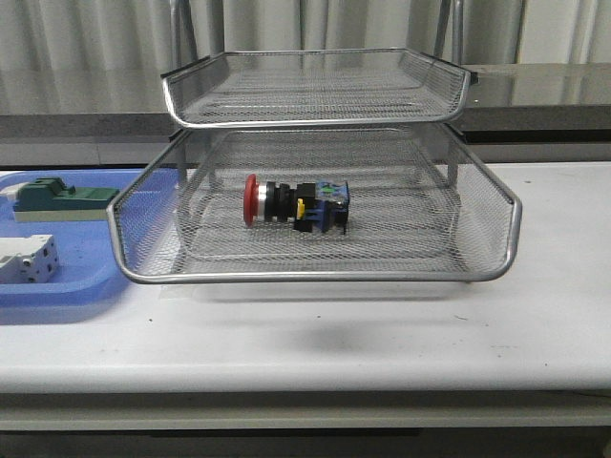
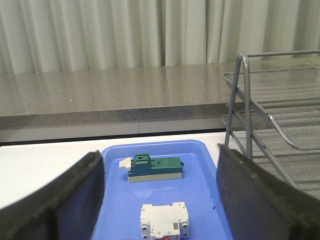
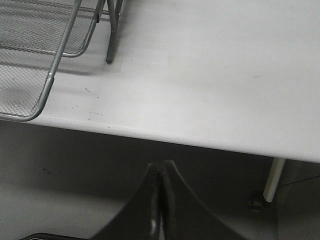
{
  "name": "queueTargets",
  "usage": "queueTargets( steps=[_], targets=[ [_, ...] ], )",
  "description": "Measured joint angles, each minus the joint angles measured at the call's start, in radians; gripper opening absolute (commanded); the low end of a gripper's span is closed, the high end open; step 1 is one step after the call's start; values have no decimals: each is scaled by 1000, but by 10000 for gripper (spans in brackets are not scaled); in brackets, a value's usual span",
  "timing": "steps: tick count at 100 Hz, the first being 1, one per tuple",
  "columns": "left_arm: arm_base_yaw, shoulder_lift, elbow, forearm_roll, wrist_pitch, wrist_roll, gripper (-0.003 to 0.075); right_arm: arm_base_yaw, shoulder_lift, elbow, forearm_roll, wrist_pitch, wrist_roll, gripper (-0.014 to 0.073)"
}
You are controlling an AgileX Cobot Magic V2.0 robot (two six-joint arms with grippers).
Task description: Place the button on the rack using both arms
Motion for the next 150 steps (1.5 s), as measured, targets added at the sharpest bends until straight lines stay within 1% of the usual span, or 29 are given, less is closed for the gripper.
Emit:
queueTargets(
  steps=[9, 16, 28, 30, 35, 37, 88, 99, 113, 125, 140, 150],
  targets=[
    [0, 0, 0, 0, -3, 0, 364, 0, 0, 0, 0, 0, 0, -68],
    [0, 0, 0, -1, -5, 0, 270, 0, 0, 0, 0, 0, 0, -68],
    [0, 0, 0, -1, -5, 0, 85, 0, 0, 0, 0, 0, 0, -68],
    [0, 0, 0, -1, -5, 0, 66, 0, 0, 0, 0, 0, 0, -68],
    [0, 0, 0, -1, -5, 0, -9, 0, 0, 0, 0, 0, 0, -68],
    [0, 0, 0, -1, -5, 0, -22, 0, 0, 0, 0, 0, 0, -68],
    [0, 0, 0, -1, -5, 0, -20, 0, 0, 0, 5, 0, 0, -68],
    [0, 0, 0, -1, -5, 0, -20, 0, 0, 0, 17, -21, 0, -68],
    [0, 0, 0, -1, -5, 0, -20, 0, 3, 0, 119, -53, 0, -67],
    [0, 0, 0, -1, -5, 0, -20, 0, 53, 0, 227, -50, -10, -67],
    [0, 0, 0, -1, -5, 0, -20, 12, 166, 0, 340, -28, -109, -67],
    [0, 0, 0, -1, -5, 0, -20, 50, 242, 0, 404, -28, -195, -67]
  ],
)
